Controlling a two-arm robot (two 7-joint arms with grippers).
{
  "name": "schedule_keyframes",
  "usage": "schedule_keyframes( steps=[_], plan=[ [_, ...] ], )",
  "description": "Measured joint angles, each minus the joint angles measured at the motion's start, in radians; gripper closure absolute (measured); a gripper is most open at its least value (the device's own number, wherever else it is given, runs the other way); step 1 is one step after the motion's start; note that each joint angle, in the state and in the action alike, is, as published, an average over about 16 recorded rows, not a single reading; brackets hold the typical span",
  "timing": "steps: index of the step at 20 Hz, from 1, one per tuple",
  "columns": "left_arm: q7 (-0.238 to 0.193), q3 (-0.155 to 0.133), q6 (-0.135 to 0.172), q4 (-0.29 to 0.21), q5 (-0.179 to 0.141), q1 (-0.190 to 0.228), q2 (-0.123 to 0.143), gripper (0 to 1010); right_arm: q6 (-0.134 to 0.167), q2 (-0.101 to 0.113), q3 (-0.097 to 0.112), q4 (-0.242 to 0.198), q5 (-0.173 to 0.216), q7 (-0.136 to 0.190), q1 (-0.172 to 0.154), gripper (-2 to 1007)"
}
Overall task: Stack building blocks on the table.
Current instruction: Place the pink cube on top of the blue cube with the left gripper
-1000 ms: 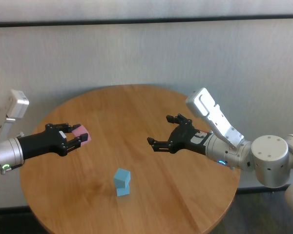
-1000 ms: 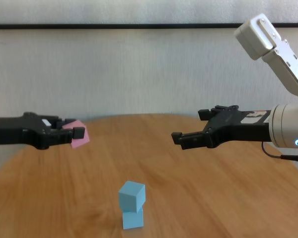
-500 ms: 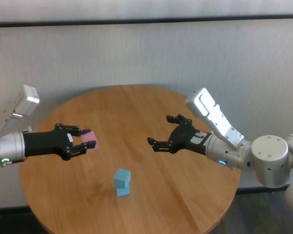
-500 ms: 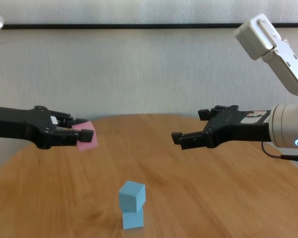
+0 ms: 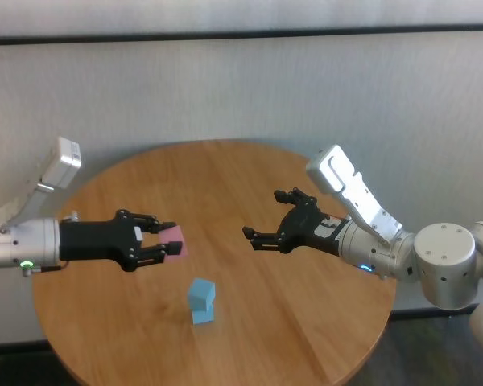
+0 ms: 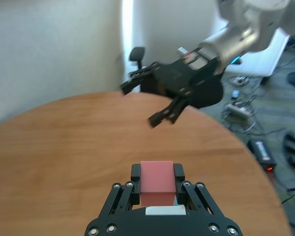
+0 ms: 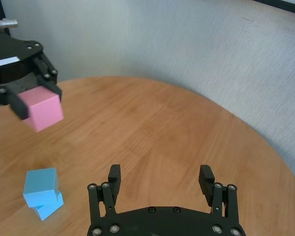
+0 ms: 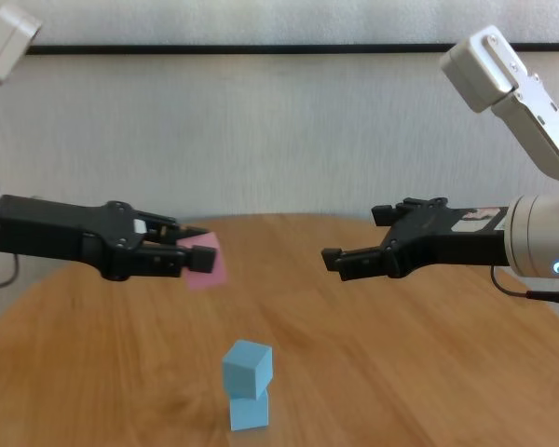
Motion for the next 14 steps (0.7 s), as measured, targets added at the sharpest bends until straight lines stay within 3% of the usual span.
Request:
schedule_keyframes(
  steps=[7,14],
  plan=[
    [-0.013,0.024,0.024,-0.038,-0.024,0.022,-0.002,616,0.0,0.0,0.0,0.0,0.0,0.0,0.0,4],
    [0.003,0.05,0.02,-0.041,-0.02,0.031,-0.003,616,0.0,0.0,0.0,0.0,0.0,0.0,0.0,4]
  ],
)
